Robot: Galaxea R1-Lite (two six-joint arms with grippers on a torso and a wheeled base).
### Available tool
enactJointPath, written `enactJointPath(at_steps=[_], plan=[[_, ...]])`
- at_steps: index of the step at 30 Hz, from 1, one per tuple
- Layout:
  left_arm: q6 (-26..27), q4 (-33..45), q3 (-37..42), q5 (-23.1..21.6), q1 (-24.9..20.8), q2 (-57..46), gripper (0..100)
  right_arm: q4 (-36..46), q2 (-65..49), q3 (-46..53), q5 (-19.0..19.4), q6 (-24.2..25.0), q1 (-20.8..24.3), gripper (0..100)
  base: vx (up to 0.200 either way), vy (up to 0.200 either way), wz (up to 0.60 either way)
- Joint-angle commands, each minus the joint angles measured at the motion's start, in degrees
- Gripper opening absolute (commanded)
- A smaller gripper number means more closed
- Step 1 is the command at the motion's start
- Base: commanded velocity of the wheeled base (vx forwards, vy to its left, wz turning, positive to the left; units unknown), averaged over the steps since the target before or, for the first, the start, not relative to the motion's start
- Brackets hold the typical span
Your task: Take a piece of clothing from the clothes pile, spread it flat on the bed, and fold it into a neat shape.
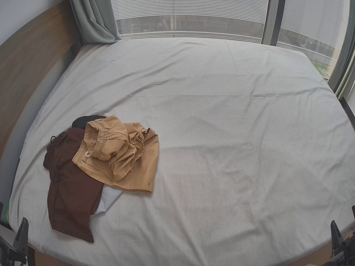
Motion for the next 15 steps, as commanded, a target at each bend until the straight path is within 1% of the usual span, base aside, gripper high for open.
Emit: enactJointPath(at_steps=[1, 2, 5, 6, 7, 9, 10, 11, 12, 15], plan=[[-0.1, -0.1, -0.4, -0.3, -0.7, 3.9, 100, 0.0, -0.9, 0.9, 0.1, 0.0, 0.0, 100, 0.000, 0.000, 0.00], [-0.1, -0.1, -0.4, -0.3, -0.7, 3.9, 100, 0.0, -0.9, 0.9, 0.1, 0.0, 0.0, 100, 0.000, 0.000, 0.00], [-3.8, -0.3, -1.0, -1.5, -2.0, 6.4, 100, 0.0, -0.9, 0.9, 0.1, 0.0, 0.0, 100, 0.000, 0.000, 0.00], [-3.9, -0.3, -1.1, -1.5, -2.0, 6.5, 100, 0.0, -0.9, 0.9, 0.1, 0.0, 0.0, 100, 0.000, 0.000, 0.00], [-7.1, -0.2, -0.9, -2.8, -3.0, 8.1, 100, 0.0, -0.9, 1.0, 0.0, 0.0, 0.0, 100, 0.000, 0.000, 0.00], [-8.2, -0.3, -0.8, -4.6, -3.6, 9.6, 100, 0.0, -0.9, 0.9, 0.1, -0.1, 0.0, 100, 0.000, 0.000, 0.00], [-8.2, -0.3, -0.8, -4.6, -3.6, 9.6, 100, 0.0, -0.9, 0.9, 0.1, -0.1, 0.0, 100, 0.000, 0.000, 0.00], [-8.8, -0.4, -1.2, -5.9, -3.7, 11.3, 100, 0.0, -0.9, 1.0, 0.1, 0.0, 0.0, 100, 0.000, 0.000, 0.00], [-10.5, -0.9, -2.1, -7.0, -3.8, 14.0, 100, 0.0, -0.9, 0.9, 0.1, 0.0, 0.0, 100, 0.000, 0.000, 0.00], [-13.3, -2.6, -4.1, -8.2, -3.9, 17.9, 100, 0.1, -0.9, 0.9, 0.0, 0.0, 0.0, 100, 0.000, 0.000, 0.00]])
